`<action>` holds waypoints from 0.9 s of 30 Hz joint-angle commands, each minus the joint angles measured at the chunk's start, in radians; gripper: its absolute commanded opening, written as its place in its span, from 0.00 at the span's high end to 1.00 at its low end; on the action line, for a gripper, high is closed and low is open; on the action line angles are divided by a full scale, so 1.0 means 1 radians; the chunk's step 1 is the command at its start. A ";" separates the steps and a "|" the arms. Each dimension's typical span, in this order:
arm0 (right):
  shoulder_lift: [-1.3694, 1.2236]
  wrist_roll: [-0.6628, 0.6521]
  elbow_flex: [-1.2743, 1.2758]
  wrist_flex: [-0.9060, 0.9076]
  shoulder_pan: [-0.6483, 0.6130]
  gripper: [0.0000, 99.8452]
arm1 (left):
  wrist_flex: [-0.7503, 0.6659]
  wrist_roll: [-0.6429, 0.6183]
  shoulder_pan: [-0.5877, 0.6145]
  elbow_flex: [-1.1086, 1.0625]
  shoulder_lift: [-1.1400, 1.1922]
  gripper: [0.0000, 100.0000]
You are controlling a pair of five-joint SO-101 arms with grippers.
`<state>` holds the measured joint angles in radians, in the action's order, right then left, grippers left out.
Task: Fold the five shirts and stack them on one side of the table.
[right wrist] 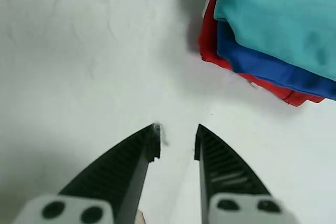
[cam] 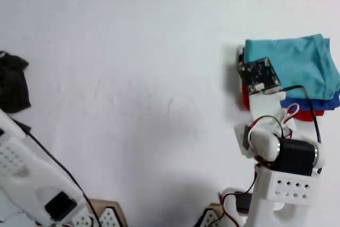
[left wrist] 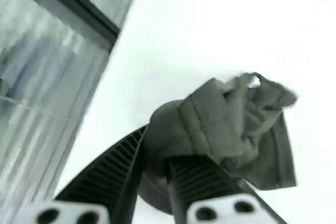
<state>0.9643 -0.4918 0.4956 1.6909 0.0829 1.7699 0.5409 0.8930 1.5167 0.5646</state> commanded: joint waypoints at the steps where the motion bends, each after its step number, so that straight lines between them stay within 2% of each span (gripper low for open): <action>1: 0.028 -0.021 0.011 -0.015 -0.004 0.89 | 0.020 -0.034 -0.051 -0.239 -0.265 0.97; 6: 0.028 -0.017 0.064 -0.015 -0.007 0.89 | 0.015 -0.068 -0.183 -0.591 -0.566 0.97; 11: 0.028 -0.017 0.132 -0.024 -0.007 0.89 | 0.015 -0.074 -0.367 -0.776 -0.809 0.97; 15: 0.028 -0.017 0.186 -0.024 -0.005 0.89 | 0.014 -0.081 -0.528 -0.820 -0.925 0.97; 23: 0.028 -0.017 0.249 -0.031 -0.001 0.89 | -0.038 -0.265 -0.821 -0.819 -1.056 0.97; 27: 0.028 -0.017 0.249 -0.036 -0.001 0.89 | -0.121 -0.368 -0.911 -0.819 -1.091 0.97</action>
<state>0.9674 -0.5040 0.7488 1.6694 0.0829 1.7162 0.2386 0.0430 0.6974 -0.4864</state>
